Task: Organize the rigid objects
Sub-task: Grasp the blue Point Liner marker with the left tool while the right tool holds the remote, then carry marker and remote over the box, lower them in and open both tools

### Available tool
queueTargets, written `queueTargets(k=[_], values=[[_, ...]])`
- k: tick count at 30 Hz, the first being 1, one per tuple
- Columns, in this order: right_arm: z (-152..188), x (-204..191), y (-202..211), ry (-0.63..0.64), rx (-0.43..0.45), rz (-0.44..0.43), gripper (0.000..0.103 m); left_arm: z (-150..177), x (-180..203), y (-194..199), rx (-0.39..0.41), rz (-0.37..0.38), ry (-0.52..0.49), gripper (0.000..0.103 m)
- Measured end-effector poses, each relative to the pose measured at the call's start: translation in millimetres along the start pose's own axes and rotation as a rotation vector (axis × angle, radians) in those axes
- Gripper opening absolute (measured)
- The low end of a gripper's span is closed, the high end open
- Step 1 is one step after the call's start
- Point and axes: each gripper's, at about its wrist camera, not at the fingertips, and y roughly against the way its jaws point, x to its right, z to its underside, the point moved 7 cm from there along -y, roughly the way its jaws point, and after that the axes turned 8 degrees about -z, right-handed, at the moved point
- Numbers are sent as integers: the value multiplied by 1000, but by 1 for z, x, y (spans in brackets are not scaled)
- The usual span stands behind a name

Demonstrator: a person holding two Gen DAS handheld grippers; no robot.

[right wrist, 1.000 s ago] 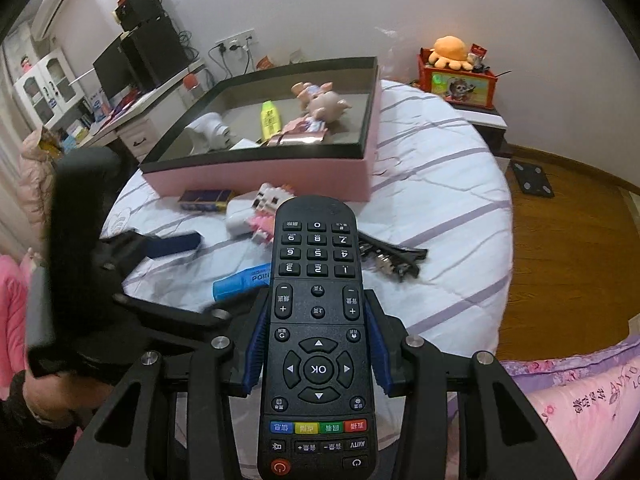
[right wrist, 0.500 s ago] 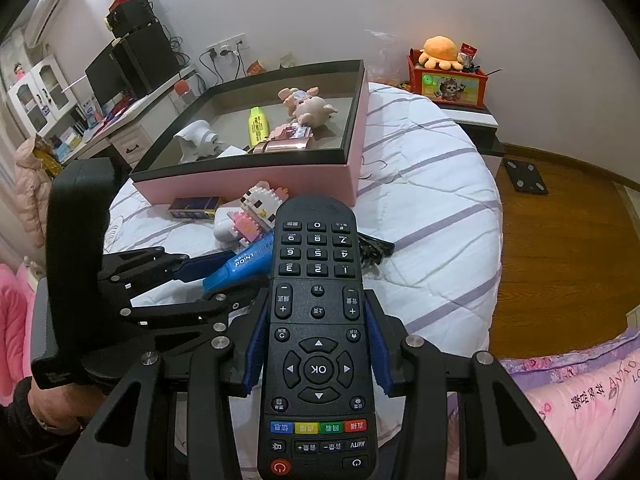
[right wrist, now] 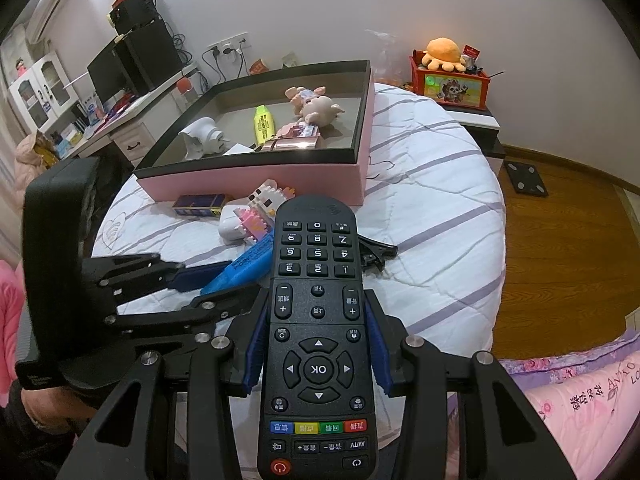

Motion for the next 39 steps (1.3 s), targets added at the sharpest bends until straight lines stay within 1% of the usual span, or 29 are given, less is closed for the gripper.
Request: queueTargets(k=[5,10,17,23,26,29,32,35,39], values=[[0,1,1,-5,0,7,45,-5,4,-9,-6,19,-8,30],[-1,3,1,-8,4,12,45,-5,3,-5,4,56,22,28],[-3,0,3,1,7,12,45,5,-7,15,31,41,44,27],[-9,-15,4,34,13,1,45,15,-31,46,59,6,81,27],[-14,-24,4,52,18,-8,45,13,-48,63,81,-16,107,27],[-27,-35,2,82,26,-17,45,6,-66,75,101,-35,128,27],[-43,-46,-1,112,35,-25,45,-10,-84,80,120,-60,143,27],[-69,-56,-3,151,57,-28,45,-28,-104,82,144,-89,153,27],[-112,-64,-15,188,77,-33,45,-62,-130,82,186,-123,168,27]])
